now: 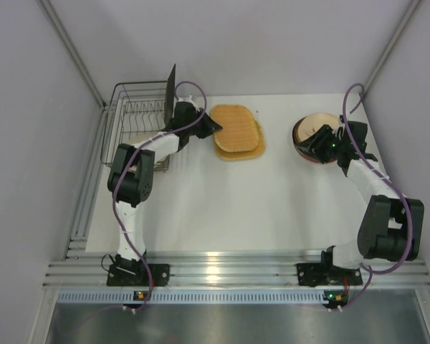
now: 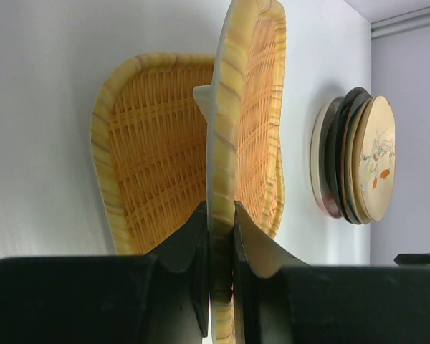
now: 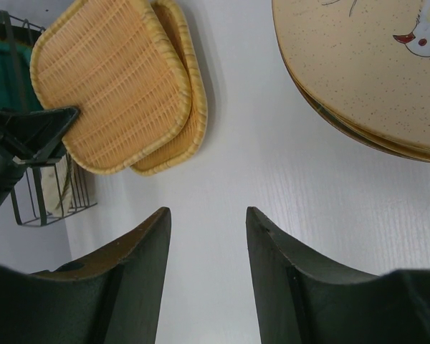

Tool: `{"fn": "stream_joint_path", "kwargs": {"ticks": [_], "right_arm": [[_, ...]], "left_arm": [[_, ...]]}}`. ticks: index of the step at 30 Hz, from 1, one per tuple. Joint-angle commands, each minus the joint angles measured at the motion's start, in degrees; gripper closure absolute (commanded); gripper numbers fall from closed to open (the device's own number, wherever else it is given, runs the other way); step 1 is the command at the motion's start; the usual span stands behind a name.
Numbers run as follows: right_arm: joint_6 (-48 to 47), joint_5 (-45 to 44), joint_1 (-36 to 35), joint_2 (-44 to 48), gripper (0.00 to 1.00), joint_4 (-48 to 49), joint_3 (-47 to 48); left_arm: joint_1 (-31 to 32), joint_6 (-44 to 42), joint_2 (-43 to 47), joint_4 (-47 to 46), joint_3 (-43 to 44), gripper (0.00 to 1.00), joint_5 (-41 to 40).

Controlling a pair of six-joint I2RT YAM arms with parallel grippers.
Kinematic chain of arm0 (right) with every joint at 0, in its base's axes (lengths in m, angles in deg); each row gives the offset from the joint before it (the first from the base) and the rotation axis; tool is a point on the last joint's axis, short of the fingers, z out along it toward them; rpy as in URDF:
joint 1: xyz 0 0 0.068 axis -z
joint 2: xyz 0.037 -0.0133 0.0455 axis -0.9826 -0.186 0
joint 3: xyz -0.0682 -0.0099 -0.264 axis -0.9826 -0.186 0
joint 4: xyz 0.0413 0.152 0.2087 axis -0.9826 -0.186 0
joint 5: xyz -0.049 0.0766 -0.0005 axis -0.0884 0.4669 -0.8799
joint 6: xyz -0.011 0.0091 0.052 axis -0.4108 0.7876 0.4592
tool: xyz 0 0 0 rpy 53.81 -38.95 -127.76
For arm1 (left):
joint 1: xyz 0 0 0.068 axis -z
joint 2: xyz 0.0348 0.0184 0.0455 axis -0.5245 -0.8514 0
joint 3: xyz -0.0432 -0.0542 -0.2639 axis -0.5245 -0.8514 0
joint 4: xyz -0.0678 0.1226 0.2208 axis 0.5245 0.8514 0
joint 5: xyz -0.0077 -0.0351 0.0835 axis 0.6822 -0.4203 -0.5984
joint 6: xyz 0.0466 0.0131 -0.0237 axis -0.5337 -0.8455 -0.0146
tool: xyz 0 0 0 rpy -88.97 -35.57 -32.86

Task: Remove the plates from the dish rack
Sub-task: Place the plate on the table

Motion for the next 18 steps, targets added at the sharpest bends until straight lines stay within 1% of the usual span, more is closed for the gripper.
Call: {"fn": "stream_joint_path", "kwargs": {"ticks": [1,5,8,14,16,17,18], "right_arm": [[-0.72,0.76,0.47,1.51,0.53,1.32,-0.15],[-0.72,0.76,0.47,1.51,0.53,1.40,-0.15],[-0.63,0.67,0.47,1.51,0.53,1.40,-0.24],[-0.55,0.49,0.47,1.60,0.53,1.67,-0.59],[-0.63,0.49,0.47,1.60,0.53,1.58,-0.76],[-0.63,0.49,0.47,1.68,0.53,1.67,-0.85],[-0.63,0.41,0.47,1.51,0.53,1.75,-0.85]], "left_arm": [[-1.25,2.39,0.21,-6.24,3.82,1.00,3.54],[-2.31,4.76,-2.34,-7.11,4.97,1.00,7.40],[-2.66,5.03,-3.75,-5.81,6.37,1.00,9.16],[-2.92,3.63,-4.37,-0.44,7.25,1.00,7.33],[-3.01,3.36,-4.37,0.52,7.25,0.92,7.06],[-3.01,3.27,-4.45,0.88,7.17,0.79,7.06],[-3.01,3.27,-4.37,0.97,7.25,0.75,6.97]]}}
